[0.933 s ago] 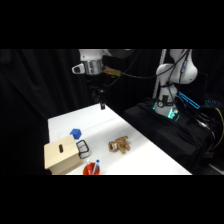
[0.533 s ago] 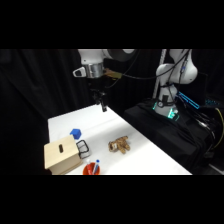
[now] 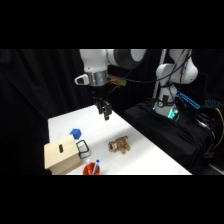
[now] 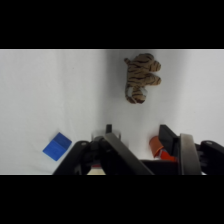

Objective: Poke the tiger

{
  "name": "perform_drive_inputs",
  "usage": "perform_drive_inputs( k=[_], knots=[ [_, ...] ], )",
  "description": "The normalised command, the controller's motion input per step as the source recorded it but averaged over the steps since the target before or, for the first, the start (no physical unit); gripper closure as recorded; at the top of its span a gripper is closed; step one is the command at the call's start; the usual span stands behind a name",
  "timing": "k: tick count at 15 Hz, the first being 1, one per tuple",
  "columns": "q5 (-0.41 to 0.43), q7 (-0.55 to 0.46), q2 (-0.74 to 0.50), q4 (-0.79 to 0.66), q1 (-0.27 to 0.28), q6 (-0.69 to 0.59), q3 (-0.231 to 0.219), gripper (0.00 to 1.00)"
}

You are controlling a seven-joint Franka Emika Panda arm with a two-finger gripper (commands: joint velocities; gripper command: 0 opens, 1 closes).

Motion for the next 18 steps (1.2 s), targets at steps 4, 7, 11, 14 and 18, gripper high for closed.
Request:
perform_drive_inputs(
  k=[4,7,11,14,18],
  knots=[
    [-0.032,0.08,0.07,-0.15,0.037,0.38,0.018,0.82],
    [-0.009,0.05,0.07,-0.19,0.024,0.40,0.014,1.00],
    [-0.016,0.06,0.08,-0.21,0.038,0.38,0.016,0.97],
    [-0.033,0.07,0.11,-0.18,0.058,0.34,0.019,0.96],
    [-0.054,0.10,0.14,-0.14,0.081,0.33,0.022,0.97]
  ],
)
